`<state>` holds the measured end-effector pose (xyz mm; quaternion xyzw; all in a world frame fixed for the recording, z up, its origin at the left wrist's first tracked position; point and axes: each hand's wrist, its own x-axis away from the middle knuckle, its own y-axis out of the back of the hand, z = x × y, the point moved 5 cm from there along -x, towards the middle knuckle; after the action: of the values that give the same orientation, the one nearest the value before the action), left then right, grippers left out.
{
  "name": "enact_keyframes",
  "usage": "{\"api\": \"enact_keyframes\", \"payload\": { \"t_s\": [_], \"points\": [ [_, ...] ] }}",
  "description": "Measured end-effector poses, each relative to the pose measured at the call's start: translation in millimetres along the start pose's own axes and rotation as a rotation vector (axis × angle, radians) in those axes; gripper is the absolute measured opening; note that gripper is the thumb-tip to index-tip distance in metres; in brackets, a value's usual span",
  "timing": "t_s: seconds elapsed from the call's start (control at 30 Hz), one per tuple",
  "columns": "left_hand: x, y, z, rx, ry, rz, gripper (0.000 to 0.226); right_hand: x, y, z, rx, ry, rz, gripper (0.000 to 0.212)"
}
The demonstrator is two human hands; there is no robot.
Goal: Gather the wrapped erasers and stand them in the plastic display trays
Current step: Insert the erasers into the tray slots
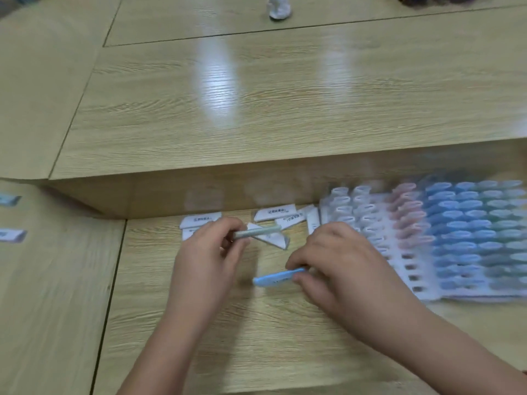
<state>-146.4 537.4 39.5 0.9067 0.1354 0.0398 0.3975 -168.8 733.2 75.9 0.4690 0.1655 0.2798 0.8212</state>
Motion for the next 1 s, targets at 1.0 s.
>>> {"api": "enact_keyframes", "payload": {
  "t_s": [1.0],
  "points": [
    [46,-120,-242,0.2,-0.404,0.124,0.022,126,144,-195,-0.688,-0.386,-0.409,0.048]
  ]
}}
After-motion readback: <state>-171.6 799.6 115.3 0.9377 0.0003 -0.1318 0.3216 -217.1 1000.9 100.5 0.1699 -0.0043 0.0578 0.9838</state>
